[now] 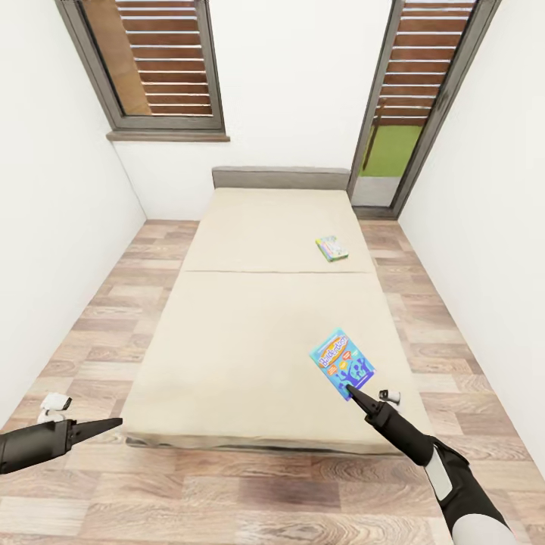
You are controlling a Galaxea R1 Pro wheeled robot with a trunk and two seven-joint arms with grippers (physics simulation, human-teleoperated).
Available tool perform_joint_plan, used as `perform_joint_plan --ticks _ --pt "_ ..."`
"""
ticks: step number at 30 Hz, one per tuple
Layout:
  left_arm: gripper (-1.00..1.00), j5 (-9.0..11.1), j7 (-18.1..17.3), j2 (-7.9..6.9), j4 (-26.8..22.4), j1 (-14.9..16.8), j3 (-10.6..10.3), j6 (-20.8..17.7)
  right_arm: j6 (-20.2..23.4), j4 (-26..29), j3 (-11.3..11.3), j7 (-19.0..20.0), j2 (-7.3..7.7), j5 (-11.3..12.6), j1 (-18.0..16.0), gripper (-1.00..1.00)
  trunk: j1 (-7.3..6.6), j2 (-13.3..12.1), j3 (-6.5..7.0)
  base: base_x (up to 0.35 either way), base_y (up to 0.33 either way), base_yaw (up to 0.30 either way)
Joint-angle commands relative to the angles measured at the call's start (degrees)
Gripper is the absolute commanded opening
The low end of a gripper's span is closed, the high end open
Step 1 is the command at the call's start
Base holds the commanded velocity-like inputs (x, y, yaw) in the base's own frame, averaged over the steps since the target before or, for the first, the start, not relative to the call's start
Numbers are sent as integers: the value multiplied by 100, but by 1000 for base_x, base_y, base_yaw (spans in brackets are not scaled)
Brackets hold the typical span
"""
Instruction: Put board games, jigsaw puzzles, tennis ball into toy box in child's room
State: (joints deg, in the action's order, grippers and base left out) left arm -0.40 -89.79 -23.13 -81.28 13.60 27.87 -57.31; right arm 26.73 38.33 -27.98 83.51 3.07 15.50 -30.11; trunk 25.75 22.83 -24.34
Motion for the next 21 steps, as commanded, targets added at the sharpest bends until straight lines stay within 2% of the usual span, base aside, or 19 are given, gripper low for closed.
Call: perform_joint_plan --ticks 1,21 --pt "100 -2 -21 -1 -2 3 0 -61 60 -1 -6 20 0 6 -4 -100 3 9 1 0 0 0" --pt "100 -4 -21 1 -2 3 0 -61 60 -1 -6 17 1 6 -4 -100 3 9 188 0 0 0"
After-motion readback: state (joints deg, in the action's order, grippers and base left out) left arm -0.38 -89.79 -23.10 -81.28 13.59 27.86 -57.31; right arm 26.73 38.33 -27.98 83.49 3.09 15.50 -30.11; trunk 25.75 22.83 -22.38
